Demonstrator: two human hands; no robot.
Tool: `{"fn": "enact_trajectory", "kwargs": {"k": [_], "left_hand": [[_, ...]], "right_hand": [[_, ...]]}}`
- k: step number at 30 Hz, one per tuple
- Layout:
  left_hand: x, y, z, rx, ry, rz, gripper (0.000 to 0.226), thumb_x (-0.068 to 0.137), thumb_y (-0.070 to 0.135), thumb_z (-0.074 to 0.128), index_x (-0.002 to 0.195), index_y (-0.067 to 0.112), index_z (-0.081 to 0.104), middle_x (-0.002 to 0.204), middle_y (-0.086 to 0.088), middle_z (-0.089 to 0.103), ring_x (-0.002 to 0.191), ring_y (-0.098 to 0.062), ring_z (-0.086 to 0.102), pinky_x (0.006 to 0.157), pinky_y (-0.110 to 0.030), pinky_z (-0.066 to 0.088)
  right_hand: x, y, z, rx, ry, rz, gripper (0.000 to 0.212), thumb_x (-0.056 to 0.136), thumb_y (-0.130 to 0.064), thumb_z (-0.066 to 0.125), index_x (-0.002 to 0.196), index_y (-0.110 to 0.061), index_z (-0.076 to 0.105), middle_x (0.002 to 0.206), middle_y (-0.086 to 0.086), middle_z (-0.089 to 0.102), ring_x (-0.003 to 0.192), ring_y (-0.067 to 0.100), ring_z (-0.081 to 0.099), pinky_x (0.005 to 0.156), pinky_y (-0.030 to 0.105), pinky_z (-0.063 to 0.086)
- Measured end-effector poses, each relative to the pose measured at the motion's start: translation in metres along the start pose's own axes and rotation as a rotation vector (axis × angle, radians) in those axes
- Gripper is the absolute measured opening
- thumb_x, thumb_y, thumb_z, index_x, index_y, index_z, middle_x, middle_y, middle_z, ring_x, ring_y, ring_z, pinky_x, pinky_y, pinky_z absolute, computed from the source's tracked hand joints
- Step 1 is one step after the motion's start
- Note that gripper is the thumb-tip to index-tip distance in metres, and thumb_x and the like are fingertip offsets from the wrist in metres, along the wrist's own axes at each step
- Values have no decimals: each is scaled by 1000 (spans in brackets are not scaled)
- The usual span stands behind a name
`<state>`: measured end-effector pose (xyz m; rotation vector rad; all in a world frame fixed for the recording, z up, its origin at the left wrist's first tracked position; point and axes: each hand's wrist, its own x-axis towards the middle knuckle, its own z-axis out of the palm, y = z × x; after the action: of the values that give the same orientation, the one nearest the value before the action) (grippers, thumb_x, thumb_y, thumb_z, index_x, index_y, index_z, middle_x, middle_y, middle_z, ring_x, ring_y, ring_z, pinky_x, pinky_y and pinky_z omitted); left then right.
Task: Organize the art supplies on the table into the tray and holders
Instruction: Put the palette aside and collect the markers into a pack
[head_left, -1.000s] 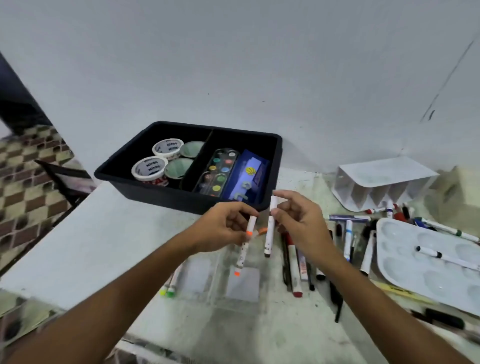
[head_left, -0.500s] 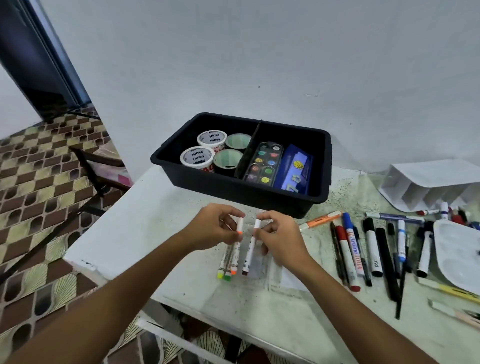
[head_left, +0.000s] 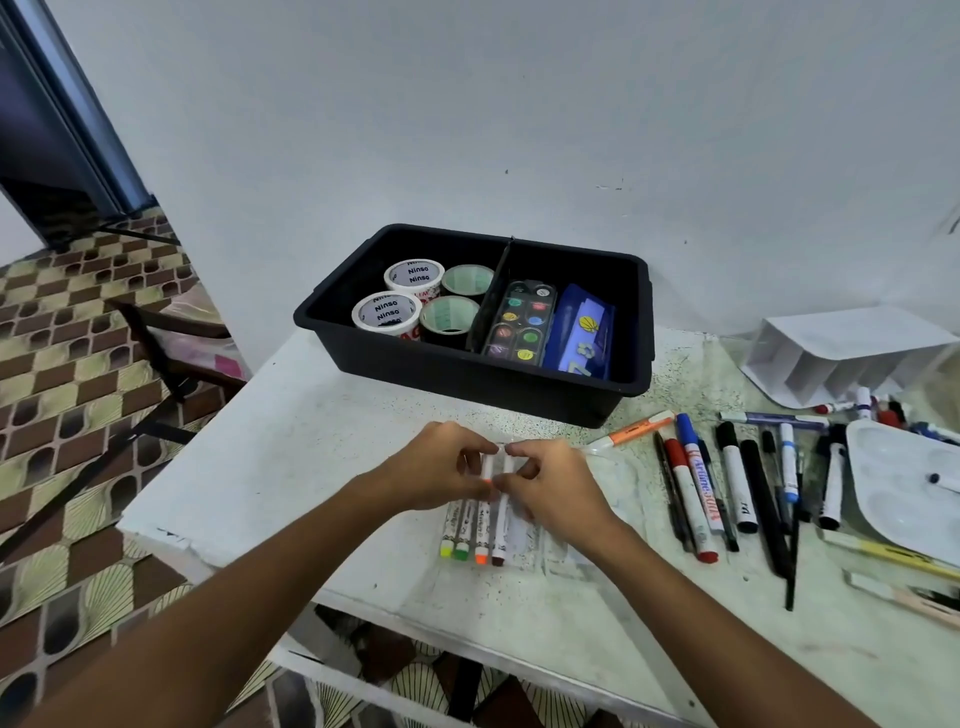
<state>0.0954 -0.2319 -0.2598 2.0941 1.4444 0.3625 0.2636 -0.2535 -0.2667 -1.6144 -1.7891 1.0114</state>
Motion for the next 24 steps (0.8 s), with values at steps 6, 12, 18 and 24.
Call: {"fn": "enact_trajectory", "kwargs": {"k": [6,12,18,24], "left_hand": [[-6,-4,2,150,45,102,59,75,43,78,127,18,63,108,4,60,83,-2,47,71,-16,38],[-13,-8,0,303,-40,157,69,74,55,74,132,21,59,139,7,53,123,-12,39,98,-32,41],[-15,-14,2,339,-31,203,64,77,56,71,130,22,61,138,7,55,121,-13,41,95,-34,41],[-11,-16,1,383,-37,245,64,75,57,72,127,21,64,134,5,58,118,-14,42,92,-35,39]], "right_hand": [[-2,-5,-7,-88,-65,-2,32,87,-18,70,118,-10,66,64,-2,63,56,11,61,56,26,51],[0,-5,-13,-105,-125,11,56,85,-9,70,137,-10,51,78,0,68,64,8,63,64,21,52],[-9,-5,-20,-303,-150,-127,52,78,-30,77,126,-18,62,107,-5,57,105,14,54,89,36,49],[-11,-5,-16,-538,-240,-201,68,69,-54,77,127,-23,59,134,-5,49,123,16,33,97,34,38]]}}
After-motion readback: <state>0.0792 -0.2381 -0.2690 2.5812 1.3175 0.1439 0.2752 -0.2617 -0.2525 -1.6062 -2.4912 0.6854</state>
